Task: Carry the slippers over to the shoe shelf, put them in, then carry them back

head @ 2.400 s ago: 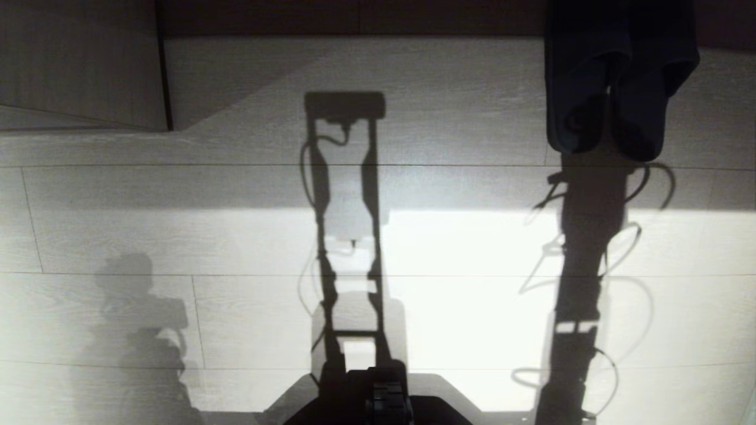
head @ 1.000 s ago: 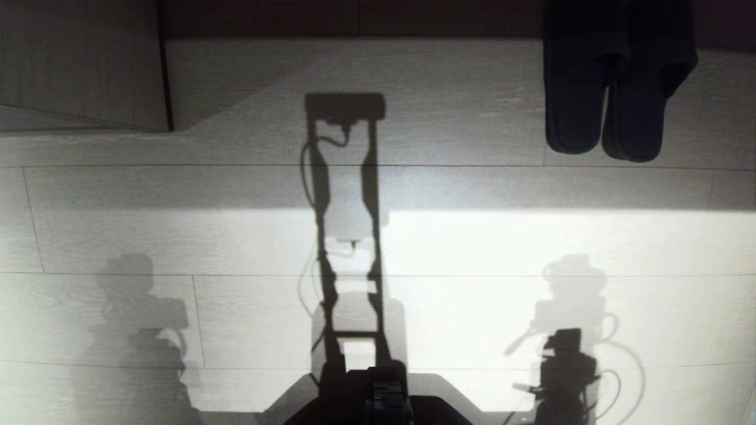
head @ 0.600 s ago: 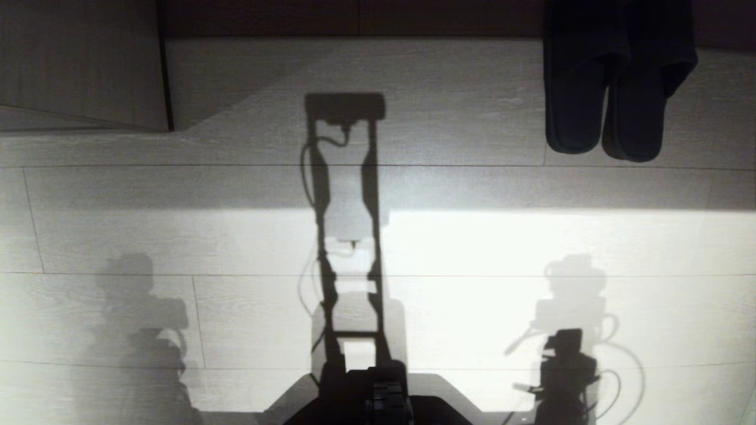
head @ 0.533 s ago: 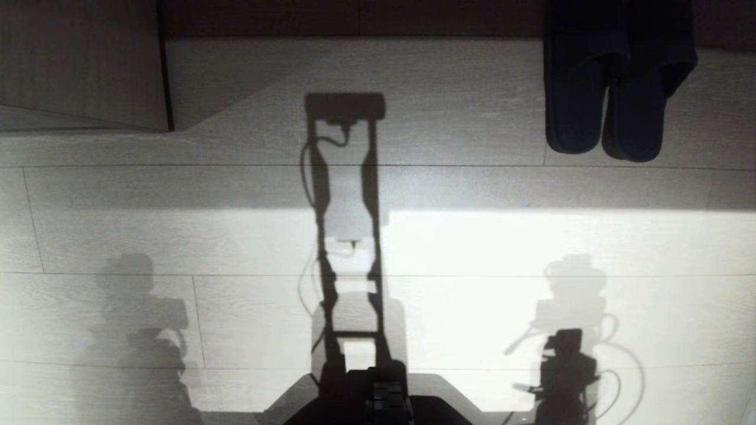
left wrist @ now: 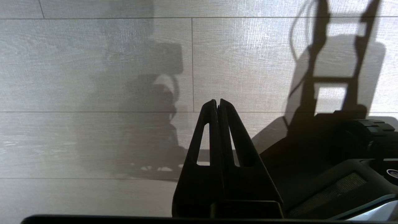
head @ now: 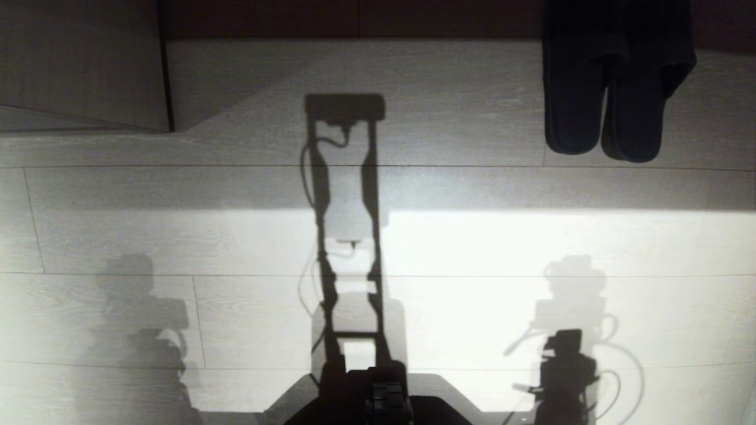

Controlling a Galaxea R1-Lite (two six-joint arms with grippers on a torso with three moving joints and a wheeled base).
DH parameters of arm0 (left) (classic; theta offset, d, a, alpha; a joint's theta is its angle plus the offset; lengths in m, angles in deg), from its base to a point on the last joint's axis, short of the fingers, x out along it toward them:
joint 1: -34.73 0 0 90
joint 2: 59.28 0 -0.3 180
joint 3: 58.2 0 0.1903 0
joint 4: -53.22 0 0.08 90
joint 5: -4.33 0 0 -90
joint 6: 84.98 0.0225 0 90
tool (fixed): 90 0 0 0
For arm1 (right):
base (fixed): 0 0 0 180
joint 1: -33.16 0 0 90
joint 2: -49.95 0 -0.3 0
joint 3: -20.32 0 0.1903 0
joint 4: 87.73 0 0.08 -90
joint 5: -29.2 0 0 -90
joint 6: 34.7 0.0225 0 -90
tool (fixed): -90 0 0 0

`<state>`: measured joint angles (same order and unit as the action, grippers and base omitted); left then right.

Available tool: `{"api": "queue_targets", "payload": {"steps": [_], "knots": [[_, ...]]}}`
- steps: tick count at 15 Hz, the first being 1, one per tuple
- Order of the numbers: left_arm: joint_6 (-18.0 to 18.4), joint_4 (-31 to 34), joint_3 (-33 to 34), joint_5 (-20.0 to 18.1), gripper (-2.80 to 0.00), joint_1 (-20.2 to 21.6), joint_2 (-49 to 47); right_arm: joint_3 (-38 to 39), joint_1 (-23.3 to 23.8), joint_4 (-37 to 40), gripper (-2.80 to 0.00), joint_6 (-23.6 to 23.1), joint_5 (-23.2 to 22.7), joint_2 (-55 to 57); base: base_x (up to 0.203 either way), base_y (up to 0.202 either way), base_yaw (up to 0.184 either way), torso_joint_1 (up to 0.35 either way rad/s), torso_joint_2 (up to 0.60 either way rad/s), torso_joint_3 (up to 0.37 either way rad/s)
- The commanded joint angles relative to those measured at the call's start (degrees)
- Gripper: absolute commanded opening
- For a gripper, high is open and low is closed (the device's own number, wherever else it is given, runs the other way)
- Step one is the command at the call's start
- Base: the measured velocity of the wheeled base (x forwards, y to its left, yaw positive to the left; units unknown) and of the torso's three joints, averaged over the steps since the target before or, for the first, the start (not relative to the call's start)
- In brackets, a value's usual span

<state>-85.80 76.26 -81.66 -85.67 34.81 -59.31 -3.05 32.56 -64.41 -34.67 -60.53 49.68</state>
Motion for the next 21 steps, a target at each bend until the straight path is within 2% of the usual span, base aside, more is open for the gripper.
{"api": "queue_targets", "payload": {"steps": [1,21], "knots": [[-0.1,0.0,0.0,0.0,-2.8,0.1,-0.1,0.0,0.0,0.0,-2.8,0.0,0.0,0.3,0.0,0.0,0.0,0.002,0.0,0.115],[0.0,0.0,0.0,0.0,-2.8,0.0,-0.1,0.0,0.0,0.0,-2.8,0.1,0.0,0.3,0.0,0.0,0.0,0.003,0.0,0.199]]}}
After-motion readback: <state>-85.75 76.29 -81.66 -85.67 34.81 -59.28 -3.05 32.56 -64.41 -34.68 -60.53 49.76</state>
